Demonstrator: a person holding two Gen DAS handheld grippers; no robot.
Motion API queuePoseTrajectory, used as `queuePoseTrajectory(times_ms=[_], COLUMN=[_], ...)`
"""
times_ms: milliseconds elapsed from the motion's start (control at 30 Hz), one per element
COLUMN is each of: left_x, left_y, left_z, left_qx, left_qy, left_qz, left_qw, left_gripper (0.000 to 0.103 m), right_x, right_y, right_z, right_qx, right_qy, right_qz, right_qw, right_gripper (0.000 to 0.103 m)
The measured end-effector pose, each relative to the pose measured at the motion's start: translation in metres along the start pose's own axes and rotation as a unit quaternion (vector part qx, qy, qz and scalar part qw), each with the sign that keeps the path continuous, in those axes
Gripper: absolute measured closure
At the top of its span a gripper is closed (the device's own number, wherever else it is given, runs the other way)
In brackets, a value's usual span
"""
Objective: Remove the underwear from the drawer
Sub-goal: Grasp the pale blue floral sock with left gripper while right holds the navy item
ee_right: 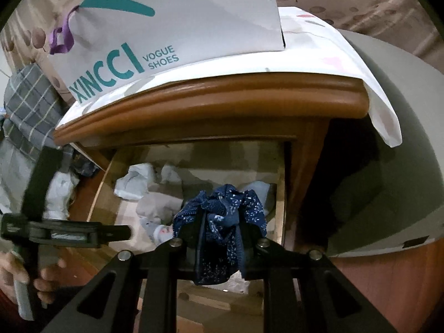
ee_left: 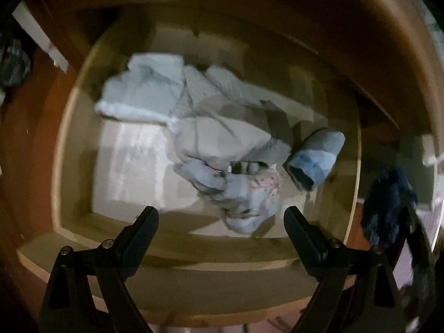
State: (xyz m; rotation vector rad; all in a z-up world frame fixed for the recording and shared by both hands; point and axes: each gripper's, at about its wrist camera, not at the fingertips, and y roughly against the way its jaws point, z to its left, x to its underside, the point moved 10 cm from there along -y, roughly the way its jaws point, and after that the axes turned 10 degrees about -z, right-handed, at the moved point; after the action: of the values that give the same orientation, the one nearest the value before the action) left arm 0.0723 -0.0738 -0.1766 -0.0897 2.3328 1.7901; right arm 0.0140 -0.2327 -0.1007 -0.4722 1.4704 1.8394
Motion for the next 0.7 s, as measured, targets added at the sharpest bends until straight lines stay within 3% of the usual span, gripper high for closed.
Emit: queuePoseTrajectory(times_ms=[233,333,600,633,700], left_x=[0.007,0.008,0.013,0.013,0.015], left_y=[-0.032,-0.04,-0.062,-0.062,-0.064], left_z=[0.0,0.0,-0.011,-0.01,-0.008], left_qx=[-0.024,-0.045,-0.051,-0.057,-0.066], left_qy=[0.087,0.096,0.138,0.14,0.137], left_qz=[0.036,0.047,0.086,0.087,0.094], left_qw=[0.9953,0.9932,0.9854,0.9846,0.9838], left_gripper=[0.014,0.014,0.018,0.021,0.04], right_x=[-0.001,-0.001,-0.001,0.0,0.002], right_y=[0.009,0.013,0.018,0.017,0.016], right_z=[-0.008,-0.01,-0.008,-0.008,-0.008], right_qx=[0.003,-0.001,-0.013,-0.014,-0.015], right_qy=[-0.009,-0.022,-0.033,-0.034,-0.034], right_qz=[-0.005,-0.006,-0.005,-0.004,0.002], right_qw=[1.0,1.0,0.999,0.999,0.999], right_gripper=[0.085,0.085,0.085,0.085,0.085])
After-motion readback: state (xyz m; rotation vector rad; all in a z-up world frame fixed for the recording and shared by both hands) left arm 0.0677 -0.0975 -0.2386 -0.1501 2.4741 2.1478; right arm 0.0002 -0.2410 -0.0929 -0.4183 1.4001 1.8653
